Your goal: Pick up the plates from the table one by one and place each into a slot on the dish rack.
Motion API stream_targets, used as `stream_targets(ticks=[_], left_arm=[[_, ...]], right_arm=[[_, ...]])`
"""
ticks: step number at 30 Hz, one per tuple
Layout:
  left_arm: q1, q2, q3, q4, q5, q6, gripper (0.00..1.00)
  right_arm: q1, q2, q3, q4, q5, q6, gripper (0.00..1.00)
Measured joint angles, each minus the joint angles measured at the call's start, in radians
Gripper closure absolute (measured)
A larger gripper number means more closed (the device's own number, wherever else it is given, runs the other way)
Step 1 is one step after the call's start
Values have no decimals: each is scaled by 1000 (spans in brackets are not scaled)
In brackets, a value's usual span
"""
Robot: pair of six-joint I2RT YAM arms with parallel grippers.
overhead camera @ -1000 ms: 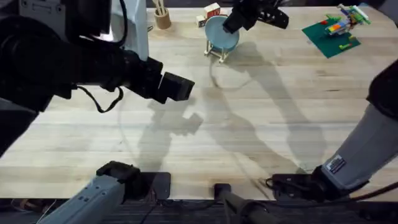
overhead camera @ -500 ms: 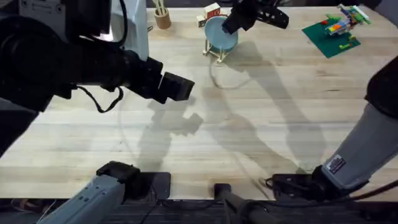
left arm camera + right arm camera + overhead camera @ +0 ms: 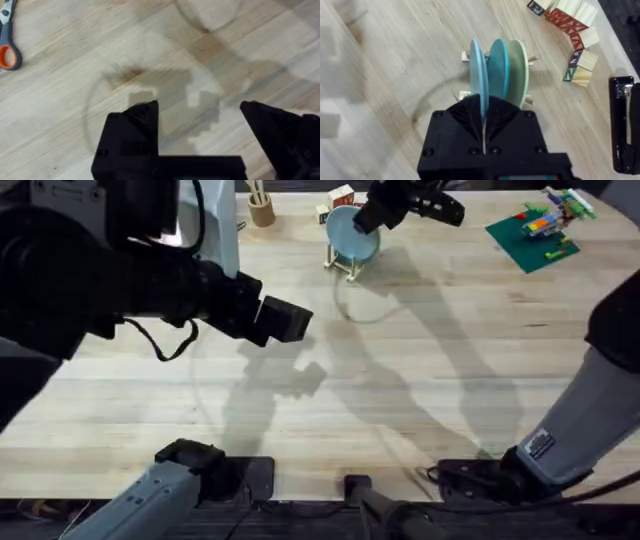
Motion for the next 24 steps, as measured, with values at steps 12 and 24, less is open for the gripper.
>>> stream_targets(ticks=[12,24], left_arm=[[0,0,0,0,0,0,6],[0,0,0,0,0,0,6]], right_arm=[[1,24,0,0,0,37,971],[1,24,0,0,0,44,928]])
